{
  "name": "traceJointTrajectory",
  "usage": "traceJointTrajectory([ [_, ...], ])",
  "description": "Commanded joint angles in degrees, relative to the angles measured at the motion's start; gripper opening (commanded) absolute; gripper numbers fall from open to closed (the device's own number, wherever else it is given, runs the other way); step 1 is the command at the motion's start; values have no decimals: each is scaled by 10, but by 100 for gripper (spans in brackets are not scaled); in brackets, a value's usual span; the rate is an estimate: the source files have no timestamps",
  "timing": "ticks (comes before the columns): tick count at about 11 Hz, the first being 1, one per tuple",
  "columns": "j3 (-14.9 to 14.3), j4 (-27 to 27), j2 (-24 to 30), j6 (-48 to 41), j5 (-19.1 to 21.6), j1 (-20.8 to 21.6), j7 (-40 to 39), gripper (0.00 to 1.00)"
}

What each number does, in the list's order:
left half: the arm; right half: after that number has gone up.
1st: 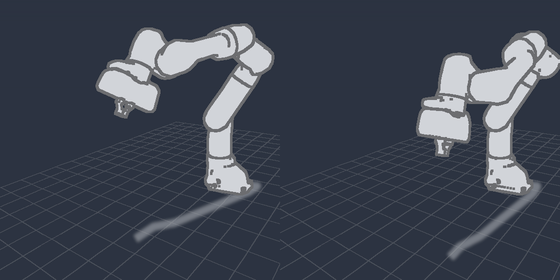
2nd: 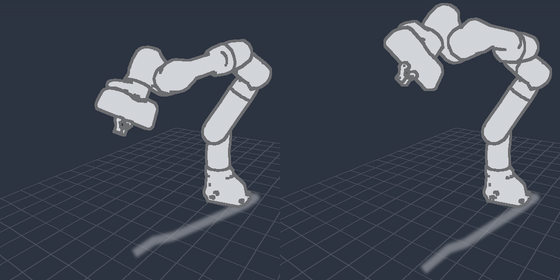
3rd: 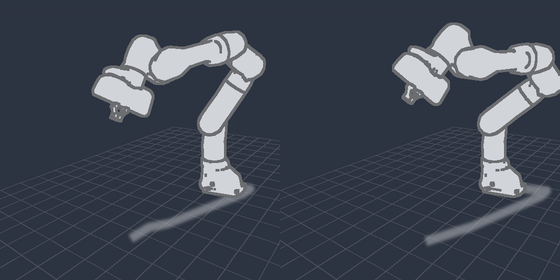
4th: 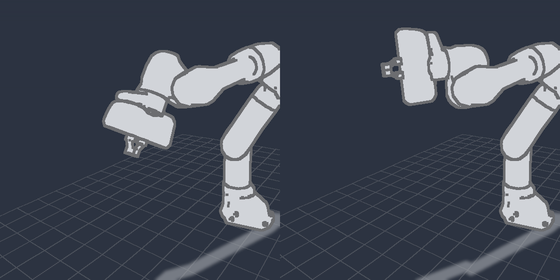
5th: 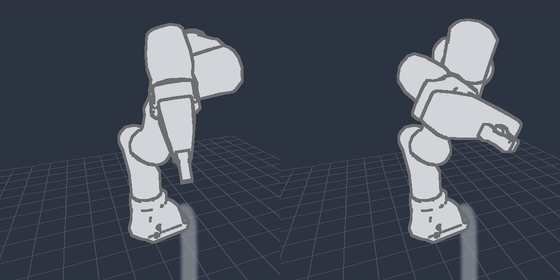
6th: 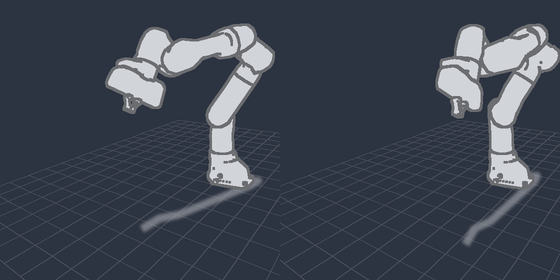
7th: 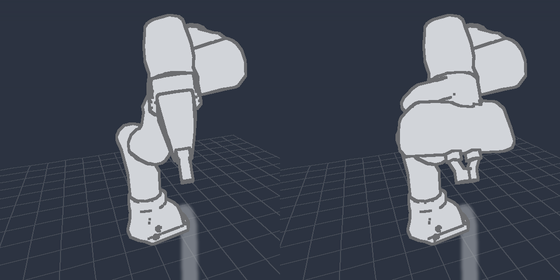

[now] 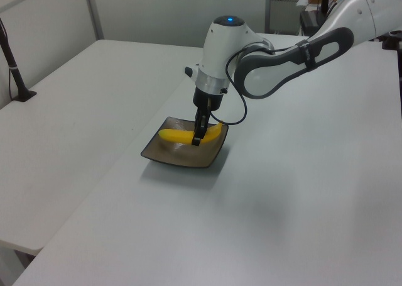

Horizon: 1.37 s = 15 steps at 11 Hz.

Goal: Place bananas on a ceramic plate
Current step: 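Carry the banana over the brown plate and lower it onto it, then open the gripper to release the banana and raise it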

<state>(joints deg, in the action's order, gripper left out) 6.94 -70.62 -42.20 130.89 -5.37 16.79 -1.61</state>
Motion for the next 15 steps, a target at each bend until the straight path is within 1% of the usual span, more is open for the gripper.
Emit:
traceJointTrajectory([
  [1,-4,-37,10,52,5,2,-6,0],
  [3,-4,-34,-3,59,3,2,-6,0],
  [6,-4,-35,-7,73,2,3,-6,0],
  [7,-4,-35,-7,74,2,3,-6,4],
  [9,-4,-37,-7,74,2,4,-5,36],
  [10,-4,-37,-7,74,2,5,-4,42],
  [11,-4,-37,-7,74,2,5,7,46],
  [12,-4,-36,-7,74,2,5,11,54],
  [13,-4,-36,-7,74,1,5,11,80],
  [14,-4,-37,-6,74,0,7,14,100],
  [15,-4,-37,-6,74,0,7,20,100],
])
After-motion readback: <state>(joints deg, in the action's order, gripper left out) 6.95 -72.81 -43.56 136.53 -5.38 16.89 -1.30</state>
